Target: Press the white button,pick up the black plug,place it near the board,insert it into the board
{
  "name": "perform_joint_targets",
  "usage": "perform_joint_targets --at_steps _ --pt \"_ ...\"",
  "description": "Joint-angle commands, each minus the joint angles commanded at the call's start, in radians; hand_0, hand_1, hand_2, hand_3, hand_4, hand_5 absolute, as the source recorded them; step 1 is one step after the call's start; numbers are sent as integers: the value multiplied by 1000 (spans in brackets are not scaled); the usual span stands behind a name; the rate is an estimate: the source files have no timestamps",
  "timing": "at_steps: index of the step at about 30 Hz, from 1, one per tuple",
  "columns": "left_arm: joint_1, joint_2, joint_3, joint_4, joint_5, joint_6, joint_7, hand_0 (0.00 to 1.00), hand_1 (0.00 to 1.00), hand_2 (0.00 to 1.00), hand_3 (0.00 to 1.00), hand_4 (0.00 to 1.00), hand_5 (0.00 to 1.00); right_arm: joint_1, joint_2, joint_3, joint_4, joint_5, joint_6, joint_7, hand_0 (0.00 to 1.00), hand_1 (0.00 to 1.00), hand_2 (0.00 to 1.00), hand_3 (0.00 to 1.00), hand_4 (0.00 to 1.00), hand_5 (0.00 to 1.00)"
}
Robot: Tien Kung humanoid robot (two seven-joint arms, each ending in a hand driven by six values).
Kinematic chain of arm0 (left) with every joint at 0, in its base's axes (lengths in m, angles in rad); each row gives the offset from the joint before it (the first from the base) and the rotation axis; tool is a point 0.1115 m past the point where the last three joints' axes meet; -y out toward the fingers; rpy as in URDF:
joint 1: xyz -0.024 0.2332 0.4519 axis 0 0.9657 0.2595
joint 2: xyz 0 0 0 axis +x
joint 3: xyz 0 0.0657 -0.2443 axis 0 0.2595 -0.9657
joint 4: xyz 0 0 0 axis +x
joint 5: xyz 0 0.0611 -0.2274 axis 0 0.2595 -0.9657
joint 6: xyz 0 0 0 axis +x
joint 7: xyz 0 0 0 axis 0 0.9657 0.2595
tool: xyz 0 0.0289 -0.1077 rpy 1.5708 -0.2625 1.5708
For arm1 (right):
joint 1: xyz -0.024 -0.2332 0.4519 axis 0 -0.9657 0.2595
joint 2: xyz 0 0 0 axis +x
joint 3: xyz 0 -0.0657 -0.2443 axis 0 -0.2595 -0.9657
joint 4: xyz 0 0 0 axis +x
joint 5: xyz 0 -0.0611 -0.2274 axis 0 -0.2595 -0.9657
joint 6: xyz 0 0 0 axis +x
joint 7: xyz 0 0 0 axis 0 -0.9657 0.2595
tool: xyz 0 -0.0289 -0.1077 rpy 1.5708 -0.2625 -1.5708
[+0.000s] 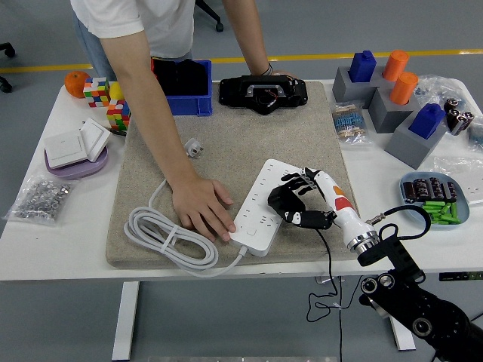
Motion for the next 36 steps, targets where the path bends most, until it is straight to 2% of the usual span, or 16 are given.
perform_joint_targets --at_steps 18,36 --pt "-2 -1 -2 0 -2 1 -2 707 663 590 683 650 284 5 3 11 -13 -11 -22 25 475 502 519 574 884 2" --pt "-3 -2 -5 0 -5 1 -3 707 663 590 683 651 286 5 1 -1 -5 -15 -7 13 472 500 520 575 849 2"
